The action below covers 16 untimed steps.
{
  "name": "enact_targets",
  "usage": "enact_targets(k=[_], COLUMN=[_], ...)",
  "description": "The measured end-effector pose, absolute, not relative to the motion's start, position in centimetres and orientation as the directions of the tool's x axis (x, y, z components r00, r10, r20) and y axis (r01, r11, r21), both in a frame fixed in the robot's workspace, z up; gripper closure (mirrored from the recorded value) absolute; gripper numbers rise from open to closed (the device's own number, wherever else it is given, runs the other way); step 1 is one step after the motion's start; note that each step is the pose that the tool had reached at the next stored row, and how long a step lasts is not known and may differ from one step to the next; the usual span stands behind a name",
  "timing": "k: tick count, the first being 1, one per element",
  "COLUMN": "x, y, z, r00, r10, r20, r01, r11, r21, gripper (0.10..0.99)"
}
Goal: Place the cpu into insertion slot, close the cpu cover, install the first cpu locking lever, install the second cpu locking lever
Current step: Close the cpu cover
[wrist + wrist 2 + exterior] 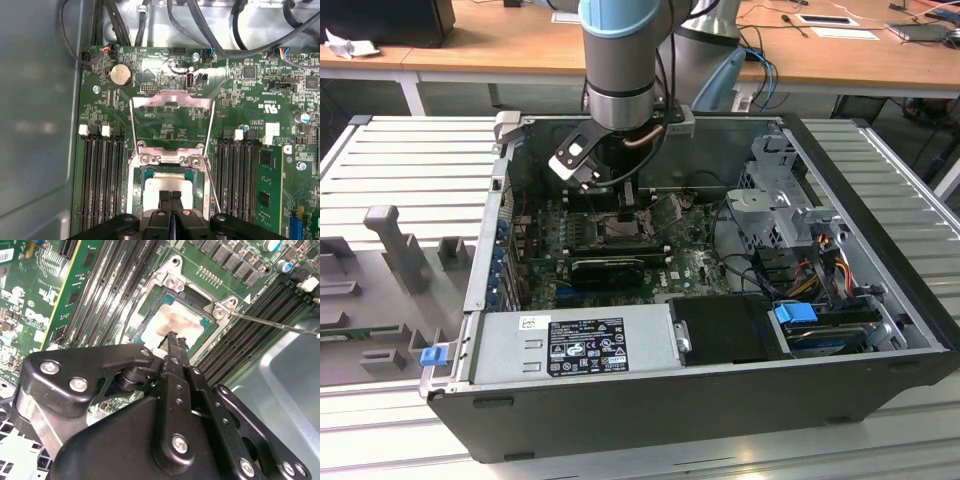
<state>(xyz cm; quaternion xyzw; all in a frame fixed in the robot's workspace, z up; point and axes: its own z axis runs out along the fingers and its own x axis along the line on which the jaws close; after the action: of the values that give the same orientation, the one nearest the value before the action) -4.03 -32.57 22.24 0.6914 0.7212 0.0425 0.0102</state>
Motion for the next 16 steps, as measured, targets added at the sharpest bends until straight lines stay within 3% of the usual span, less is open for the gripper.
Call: enact_targets(k=[16], x=[-3.7], y=[-32.7], z=[23.5], r00=[-0.044], r10=[0.998], r20=[0.045], r01=[0.996], r11=[0.04], r21=[0.074], gripper=[0.98])
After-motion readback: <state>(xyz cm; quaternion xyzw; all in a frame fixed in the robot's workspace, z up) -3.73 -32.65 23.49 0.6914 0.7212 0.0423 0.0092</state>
